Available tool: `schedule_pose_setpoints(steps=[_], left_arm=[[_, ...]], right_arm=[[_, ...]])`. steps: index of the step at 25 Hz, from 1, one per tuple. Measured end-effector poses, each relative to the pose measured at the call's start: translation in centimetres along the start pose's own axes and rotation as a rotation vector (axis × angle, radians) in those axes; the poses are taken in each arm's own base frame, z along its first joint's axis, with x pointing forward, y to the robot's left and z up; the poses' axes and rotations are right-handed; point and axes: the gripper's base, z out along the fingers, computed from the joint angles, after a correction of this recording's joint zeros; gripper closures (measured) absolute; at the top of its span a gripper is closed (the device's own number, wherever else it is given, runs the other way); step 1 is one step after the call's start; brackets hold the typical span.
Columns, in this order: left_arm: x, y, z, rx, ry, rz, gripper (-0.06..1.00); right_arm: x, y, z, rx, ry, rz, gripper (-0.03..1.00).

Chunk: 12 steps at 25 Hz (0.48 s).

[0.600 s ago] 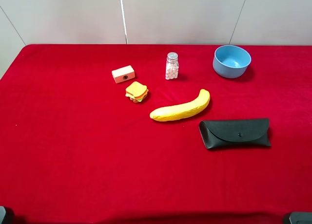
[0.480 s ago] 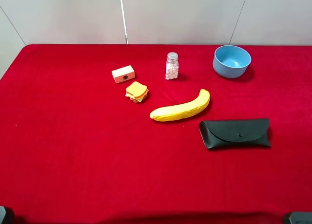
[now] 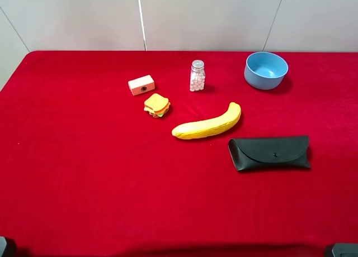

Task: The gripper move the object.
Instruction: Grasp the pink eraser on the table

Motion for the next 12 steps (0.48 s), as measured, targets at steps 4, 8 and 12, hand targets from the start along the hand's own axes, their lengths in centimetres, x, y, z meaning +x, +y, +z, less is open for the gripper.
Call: schedule_pose_setpoints(steps=[4, 8, 12], left_arm=[[0.0, 0.0, 0.0, 0.0, 0.0, 0.0, -0.05], [0.01, 0.09, 0.0, -0.01, 0.001, 0.004, -0.05], [0.01, 0.15, 0.0, -0.016, 0.001, 0.007, -0.05]], right_arm=[[0.0, 0.0, 0.0, 0.0, 0.0, 0.0, 0.27], [0.0, 0.0, 0.0, 0.0, 0.0, 0.0, 0.27], [0.0, 0.0, 0.0, 0.0, 0.0, 0.0, 0.27]])
